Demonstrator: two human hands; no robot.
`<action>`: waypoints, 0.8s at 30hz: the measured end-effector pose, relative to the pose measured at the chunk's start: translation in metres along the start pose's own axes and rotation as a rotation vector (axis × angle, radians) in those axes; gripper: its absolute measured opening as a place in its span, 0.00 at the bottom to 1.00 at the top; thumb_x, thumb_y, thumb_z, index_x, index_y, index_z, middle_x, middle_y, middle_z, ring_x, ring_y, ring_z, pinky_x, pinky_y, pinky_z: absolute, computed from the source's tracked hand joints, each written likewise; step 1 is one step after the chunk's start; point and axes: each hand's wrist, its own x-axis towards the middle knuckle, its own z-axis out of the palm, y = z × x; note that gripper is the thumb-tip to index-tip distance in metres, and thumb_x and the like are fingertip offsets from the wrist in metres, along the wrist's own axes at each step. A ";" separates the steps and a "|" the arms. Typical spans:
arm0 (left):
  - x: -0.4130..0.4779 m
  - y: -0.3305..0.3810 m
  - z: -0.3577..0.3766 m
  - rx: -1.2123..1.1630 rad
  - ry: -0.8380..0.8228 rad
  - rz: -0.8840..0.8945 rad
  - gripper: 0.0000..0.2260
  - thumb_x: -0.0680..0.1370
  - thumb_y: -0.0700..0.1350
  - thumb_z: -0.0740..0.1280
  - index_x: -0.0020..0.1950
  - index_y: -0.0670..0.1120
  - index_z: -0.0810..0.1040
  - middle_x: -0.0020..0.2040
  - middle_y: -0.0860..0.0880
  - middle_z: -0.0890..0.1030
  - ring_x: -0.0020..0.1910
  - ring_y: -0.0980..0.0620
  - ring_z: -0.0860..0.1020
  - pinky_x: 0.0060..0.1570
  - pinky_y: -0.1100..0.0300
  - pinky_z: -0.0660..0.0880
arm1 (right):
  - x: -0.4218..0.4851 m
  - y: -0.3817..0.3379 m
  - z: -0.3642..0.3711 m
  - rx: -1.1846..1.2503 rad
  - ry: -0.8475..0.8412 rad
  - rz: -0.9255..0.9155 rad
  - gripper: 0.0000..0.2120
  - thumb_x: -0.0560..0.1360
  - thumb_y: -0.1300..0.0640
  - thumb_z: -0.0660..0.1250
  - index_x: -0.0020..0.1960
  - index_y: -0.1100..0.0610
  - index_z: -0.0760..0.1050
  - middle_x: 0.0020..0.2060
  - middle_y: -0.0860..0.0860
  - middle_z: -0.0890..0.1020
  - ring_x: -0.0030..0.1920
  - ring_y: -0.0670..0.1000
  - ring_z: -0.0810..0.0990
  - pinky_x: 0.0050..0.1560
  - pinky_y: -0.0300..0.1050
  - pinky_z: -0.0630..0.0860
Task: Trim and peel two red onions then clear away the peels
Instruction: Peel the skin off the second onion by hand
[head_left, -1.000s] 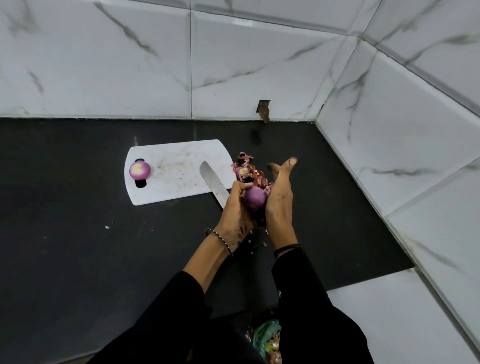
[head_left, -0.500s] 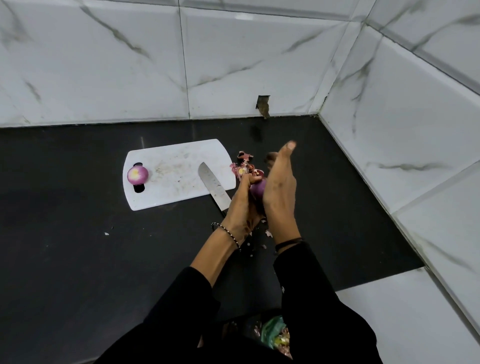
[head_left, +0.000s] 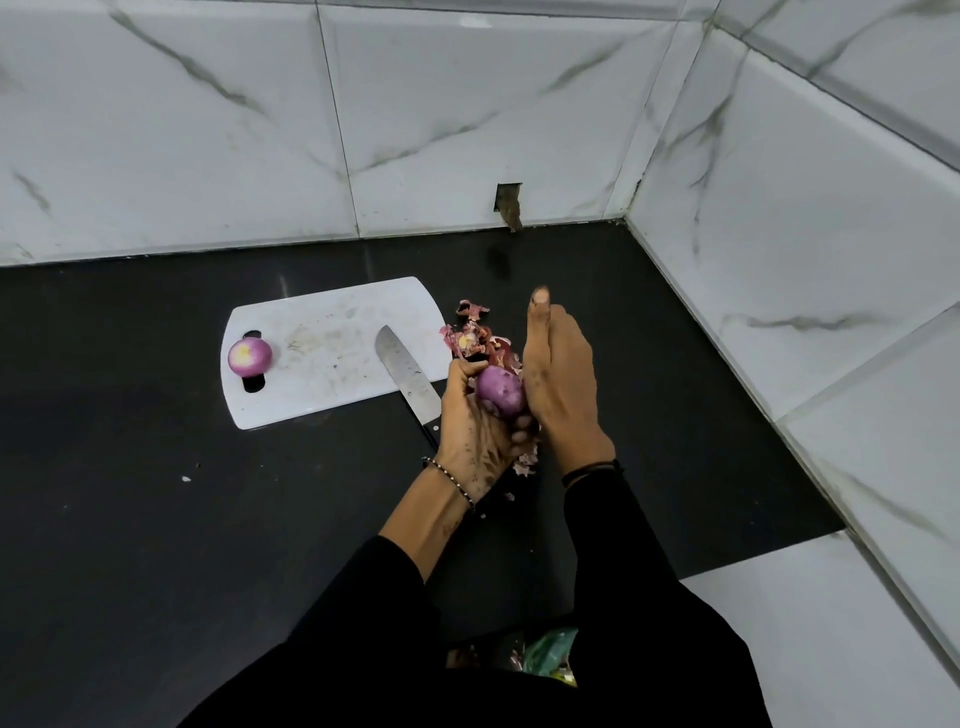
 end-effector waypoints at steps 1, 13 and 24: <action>-0.001 0.004 0.001 0.012 -0.032 0.009 0.29 0.77 0.63 0.52 0.32 0.44 0.78 0.29 0.47 0.71 0.25 0.52 0.66 0.26 0.63 0.61 | 0.002 0.005 -0.004 -0.001 -0.002 -0.010 0.22 0.84 0.37 0.48 0.40 0.50 0.64 0.37 0.48 0.71 0.39 0.47 0.70 0.45 0.50 0.72; -0.001 0.018 0.007 -0.010 -0.018 0.046 0.27 0.81 0.60 0.52 0.46 0.40 0.80 0.34 0.43 0.81 0.28 0.50 0.79 0.29 0.62 0.76 | -0.037 0.013 -0.031 0.192 -0.033 -0.262 0.07 0.80 0.56 0.70 0.55 0.58 0.78 0.43 0.50 0.83 0.35 0.47 0.84 0.34 0.42 0.82; 0.008 0.029 0.017 0.307 0.072 0.005 0.27 0.79 0.62 0.53 0.45 0.43 0.82 0.42 0.42 0.83 0.37 0.48 0.80 0.35 0.60 0.78 | -0.029 0.020 -0.044 -0.108 0.028 -0.574 0.13 0.75 0.54 0.71 0.55 0.61 0.77 0.46 0.50 0.82 0.42 0.42 0.80 0.47 0.32 0.79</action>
